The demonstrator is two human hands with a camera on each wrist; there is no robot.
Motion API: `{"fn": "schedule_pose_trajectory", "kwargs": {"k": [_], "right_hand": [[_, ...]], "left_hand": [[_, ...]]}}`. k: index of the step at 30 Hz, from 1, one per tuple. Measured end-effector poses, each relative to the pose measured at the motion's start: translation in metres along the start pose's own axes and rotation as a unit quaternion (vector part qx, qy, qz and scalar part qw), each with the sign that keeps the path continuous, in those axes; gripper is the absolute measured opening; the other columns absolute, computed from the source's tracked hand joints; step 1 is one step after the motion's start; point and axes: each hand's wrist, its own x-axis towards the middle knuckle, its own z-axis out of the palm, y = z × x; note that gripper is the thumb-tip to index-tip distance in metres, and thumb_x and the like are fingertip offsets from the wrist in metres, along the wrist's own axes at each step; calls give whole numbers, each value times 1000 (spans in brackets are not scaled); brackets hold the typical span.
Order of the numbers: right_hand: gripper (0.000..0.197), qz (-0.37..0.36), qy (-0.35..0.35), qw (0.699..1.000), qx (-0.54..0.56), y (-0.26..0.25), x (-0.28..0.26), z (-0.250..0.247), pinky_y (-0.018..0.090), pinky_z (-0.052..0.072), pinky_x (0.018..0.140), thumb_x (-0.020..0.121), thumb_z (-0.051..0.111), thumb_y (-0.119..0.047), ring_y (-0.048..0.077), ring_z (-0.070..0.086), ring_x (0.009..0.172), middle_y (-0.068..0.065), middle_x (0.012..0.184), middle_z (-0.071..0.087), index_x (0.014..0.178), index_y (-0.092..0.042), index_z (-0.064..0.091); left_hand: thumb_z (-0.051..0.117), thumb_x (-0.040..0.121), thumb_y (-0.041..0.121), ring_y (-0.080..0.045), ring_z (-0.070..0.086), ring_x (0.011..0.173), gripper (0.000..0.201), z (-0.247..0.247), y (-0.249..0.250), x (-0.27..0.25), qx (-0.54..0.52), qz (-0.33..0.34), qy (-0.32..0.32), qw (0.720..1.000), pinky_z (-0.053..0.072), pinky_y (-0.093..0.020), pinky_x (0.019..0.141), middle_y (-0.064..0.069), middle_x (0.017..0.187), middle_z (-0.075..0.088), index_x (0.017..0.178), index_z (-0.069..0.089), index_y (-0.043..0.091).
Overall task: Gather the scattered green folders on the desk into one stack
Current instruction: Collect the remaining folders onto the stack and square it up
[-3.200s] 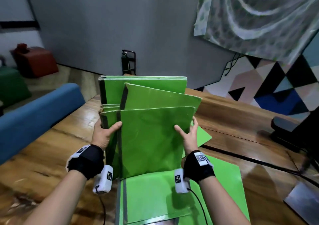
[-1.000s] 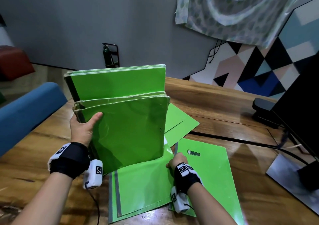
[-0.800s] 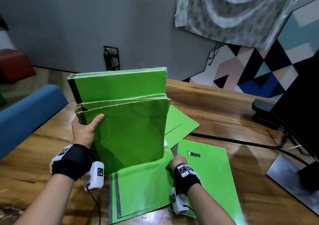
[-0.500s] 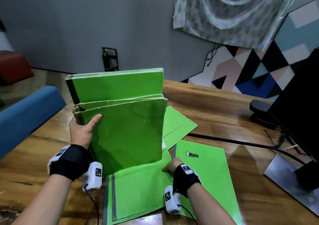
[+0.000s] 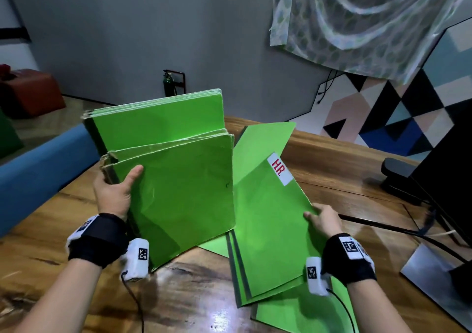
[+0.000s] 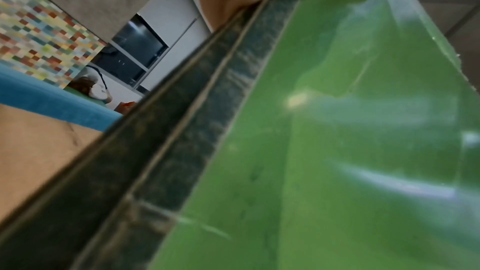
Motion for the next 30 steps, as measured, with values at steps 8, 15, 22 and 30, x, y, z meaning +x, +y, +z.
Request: {"fn": "schedule_pose_trajectory", "kwargs": {"k": [8, 15, 22, 30], "right_hand": [[44, 4, 89, 996, 15, 34, 24, -35, 37, 43, 98, 89, 59, -21, 33, 57, 115, 14, 129, 60, 132, -16, 52], [9, -78, 74, 957, 270, 58, 26, -59, 22, 55, 80, 87, 61, -18, 11, 67, 83, -13, 87, 74, 93, -24, 63], [71, -169, 64, 894, 411, 29, 6, -101, 17, 55, 77, 41, 77, -66, -1, 69, 83, -15, 91, 74, 98, -26, 64], [65, -172, 27, 833, 525, -36, 0, -30, 15, 55, 70, 38, 80, -61, -6, 67, 70, -20, 77, 74, 93, -30, 66]], "left_hand": [[73, 75, 23, -16, 45, 101, 43, 17, -2, 4, 39, 28, -13, 999, 36, -29, 95, -5, 105, 51, 110, 51, 14], [72, 76, 25, -16, 41, 109, 58, 16, -5, 2, 44, 17, -12, 999, 30, -28, 97, -3, 112, 47, 124, 47, 4], [74, 73, 31, -38, 49, 116, 57, 15, -9, 11, 53, -8, -16, 998, 37, -45, 105, -26, 121, 55, 117, 51, 3], [76, 66, 37, -30, 50, 117, 66, 14, -6, 6, 12, 10, -37, 999, 36, -40, 109, -20, 123, 57, 120, 51, 6]]}}
